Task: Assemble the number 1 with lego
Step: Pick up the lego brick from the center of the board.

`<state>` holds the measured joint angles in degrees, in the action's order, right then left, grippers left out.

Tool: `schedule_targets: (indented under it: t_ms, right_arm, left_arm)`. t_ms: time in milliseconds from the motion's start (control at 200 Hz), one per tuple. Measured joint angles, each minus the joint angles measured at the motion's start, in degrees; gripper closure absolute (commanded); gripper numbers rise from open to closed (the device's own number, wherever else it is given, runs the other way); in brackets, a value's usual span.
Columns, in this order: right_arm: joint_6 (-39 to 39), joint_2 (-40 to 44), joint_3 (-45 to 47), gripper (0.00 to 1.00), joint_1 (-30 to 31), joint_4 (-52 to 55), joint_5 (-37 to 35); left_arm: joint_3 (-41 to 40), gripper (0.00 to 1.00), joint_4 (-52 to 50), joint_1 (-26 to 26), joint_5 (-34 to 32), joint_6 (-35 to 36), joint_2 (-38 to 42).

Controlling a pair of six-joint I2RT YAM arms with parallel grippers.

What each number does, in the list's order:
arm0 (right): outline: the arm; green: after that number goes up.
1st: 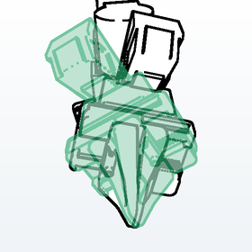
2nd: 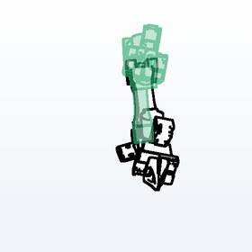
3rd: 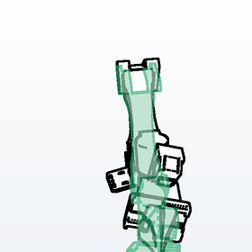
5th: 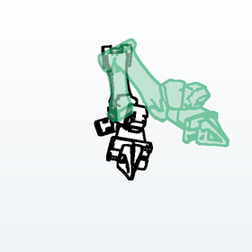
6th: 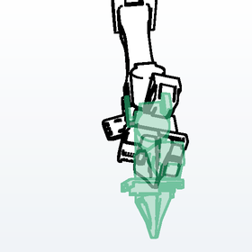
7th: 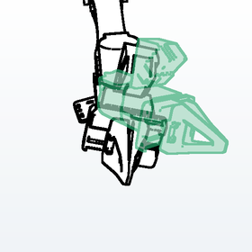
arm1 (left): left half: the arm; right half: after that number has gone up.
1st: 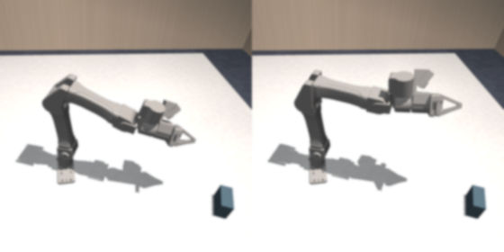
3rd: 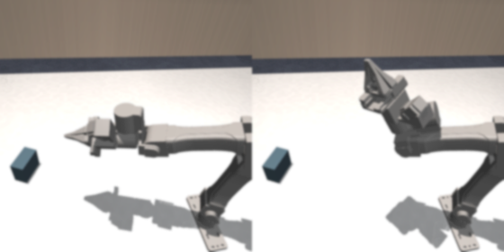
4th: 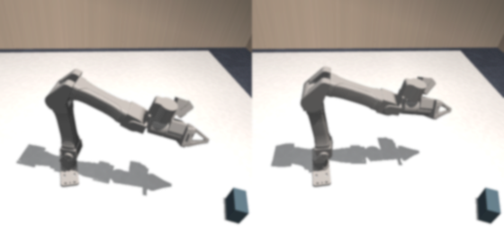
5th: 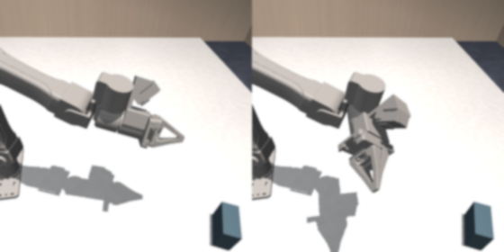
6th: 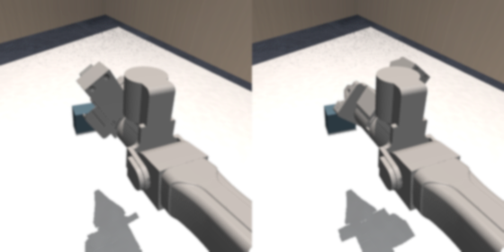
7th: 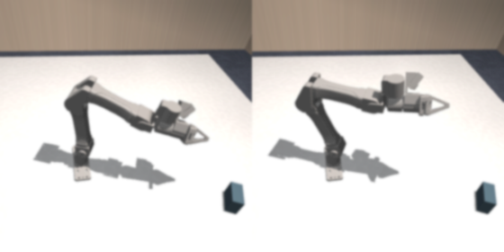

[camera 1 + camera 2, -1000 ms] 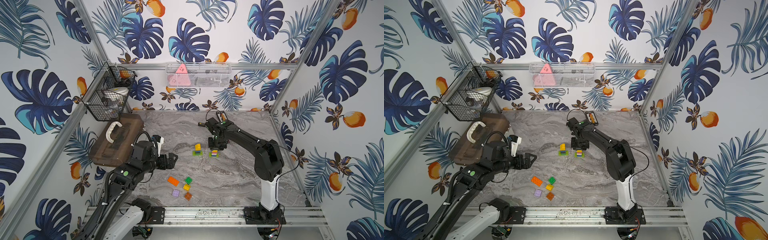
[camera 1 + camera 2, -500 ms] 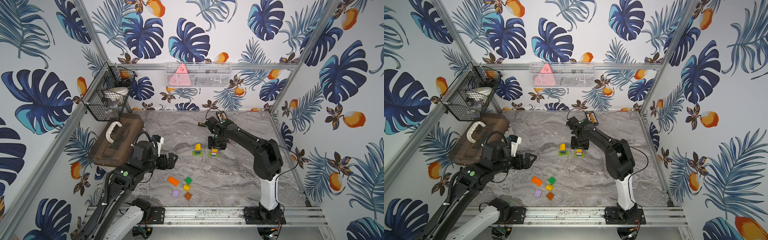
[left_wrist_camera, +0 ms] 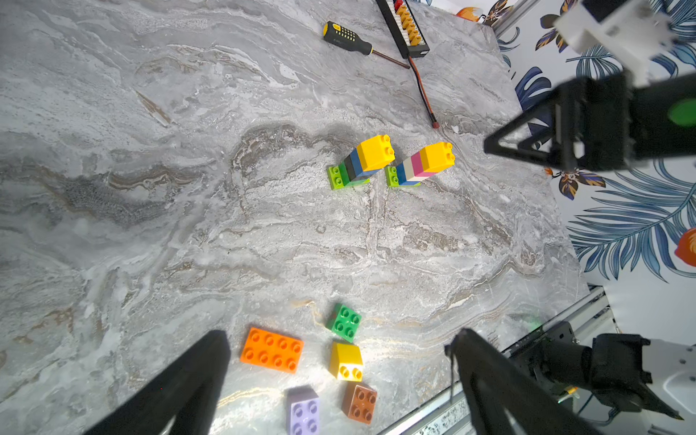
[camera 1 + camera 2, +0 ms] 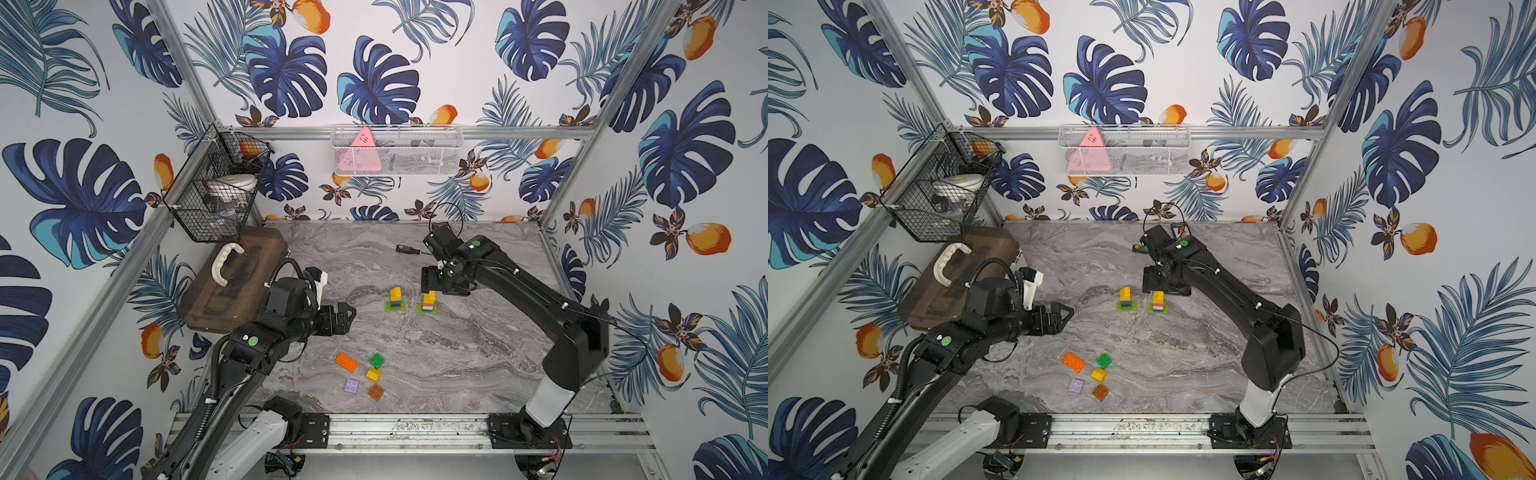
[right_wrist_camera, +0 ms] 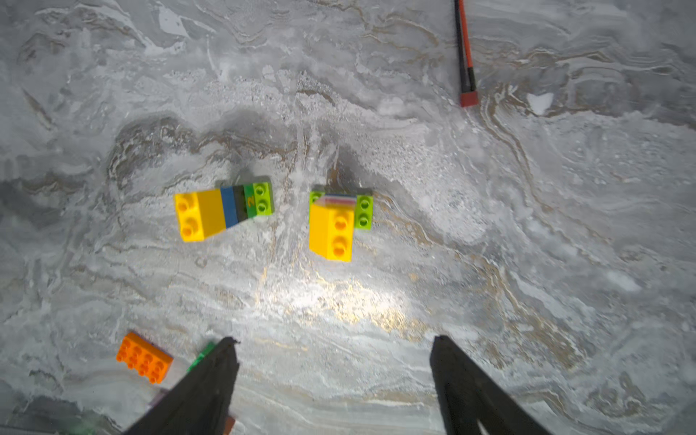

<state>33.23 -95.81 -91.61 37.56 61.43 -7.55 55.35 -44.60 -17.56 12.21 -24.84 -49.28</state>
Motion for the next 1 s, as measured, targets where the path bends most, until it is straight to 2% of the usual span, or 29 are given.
schedule_targets:
  t_ms: [35, 170, 285, 400, 545, 696, 806, 1001]
  right_arm:
    - [0.61, 3.67, 3.21, 0.0, 0.02, -0.9, -0.39]
    - [2.21, 17.62, 13.81, 0.0, -2.16, -3.56, -1.77]
    - [2.34, 24.52, 19.19, 0.0, -4.11, -6.49, -0.59]
    - [2.29, 26.36, 21.29, 0.0, -4.24, -7.8, 3.26]
    - [2.05, 27.69, 23.23, 0.0, -4.31, -9.29, 6.82]
    - [1.46, 29.4, 25.05, 0.0, -4.33, -10.82, 9.73]
    - [0.59, 30.08, 25.07, 0.0, -4.33, -11.26, 10.93]
    - [-0.11, 30.88, 25.49, 0.0, -4.33, -12.92, 13.44]
  left_arm:
    - [0.52, 0.01, -0.2, -0.02, 0.04, -1.7, -1.66]
    - [-1.51, 0.01, -2.45, -1.2, -0.52, -7.63, -6.19]
    - [-7.54, 0.01, -1.01, -4.39, -0.63, -11.67, -8.55]
    - [-14.84, 0.02, -0.39, -6.99, -2.73, -16.11, -10.91]
    - [-19.1, 0.07, -0.76, -9.57, -7.15, -21.75, -10.95]
    - [-17.99, 0.09, -1.84, -10.54, -11.91, -24.11, -15.13]
    - [-16.09, 0.01, -1.11, -11.43, -13.86, -22.82, -21.4]
    - [-14.4, 0.01, -0.48, -14.51, -15.37, -21.51, -27.17]
